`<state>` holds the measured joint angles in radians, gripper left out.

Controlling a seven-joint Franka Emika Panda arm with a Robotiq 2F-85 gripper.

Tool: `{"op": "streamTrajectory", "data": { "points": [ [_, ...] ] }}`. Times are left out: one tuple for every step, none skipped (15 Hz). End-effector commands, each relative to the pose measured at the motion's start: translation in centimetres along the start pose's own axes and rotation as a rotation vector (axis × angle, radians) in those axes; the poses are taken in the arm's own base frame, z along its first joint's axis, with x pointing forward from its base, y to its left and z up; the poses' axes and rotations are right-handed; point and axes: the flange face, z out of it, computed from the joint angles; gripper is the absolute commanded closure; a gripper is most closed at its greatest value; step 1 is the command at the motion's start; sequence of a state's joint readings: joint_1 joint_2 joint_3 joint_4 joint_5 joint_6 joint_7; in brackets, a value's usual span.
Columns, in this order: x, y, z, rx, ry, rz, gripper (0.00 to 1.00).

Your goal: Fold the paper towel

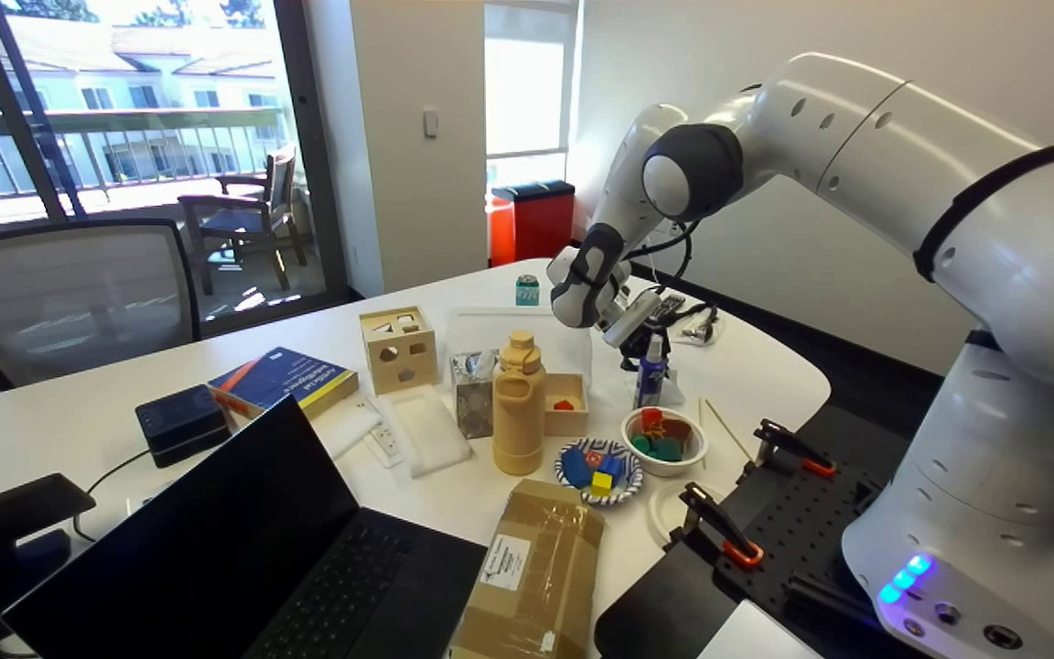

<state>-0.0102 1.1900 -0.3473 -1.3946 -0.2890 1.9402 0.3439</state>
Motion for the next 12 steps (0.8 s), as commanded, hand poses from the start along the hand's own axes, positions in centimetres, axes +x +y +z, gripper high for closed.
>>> {"op": "streamTrajectory", "data": {
  "points": [
    [-0.3,-1.4,-0.6,-0.082,0.005,0.017,0.99],
    [-0.4,-1.9,-0.6,-0.098,0.006,0.017,0.99],
    [-0.5,-2.4,-0.6,-0.114,0.009,0.014,0.99],
    [-0.6,-2.8,-0.7,-0.128,0.015,0.015,0.99],
    [-0.7,-3.1,-0.7,-0.139,0.020,0.014,0.99],
    [-0.8,-3.5,-0.7,-0.149,0.026,0.012,0.99],
    [-0.9,-3.8,-0.8,-0.154,0.031,0.010,0.99],
    [-0.9,-4.0,-0.9,-0.160,0.037,0.016,0.99],
    [-1.0,-4.2,-1.1,-0.163,0.045,0.014,0.99],
    [-1.0,-4.4,-1.3,-0.167,0.054,0.015,0.99],
    [-1.0,-4.5,-1.5,-0.172,0.060,0.019,0.99],
    [-1.1,-4.6,-1.6,-0.177,0.064,0.017,0.99]
  ]
}}
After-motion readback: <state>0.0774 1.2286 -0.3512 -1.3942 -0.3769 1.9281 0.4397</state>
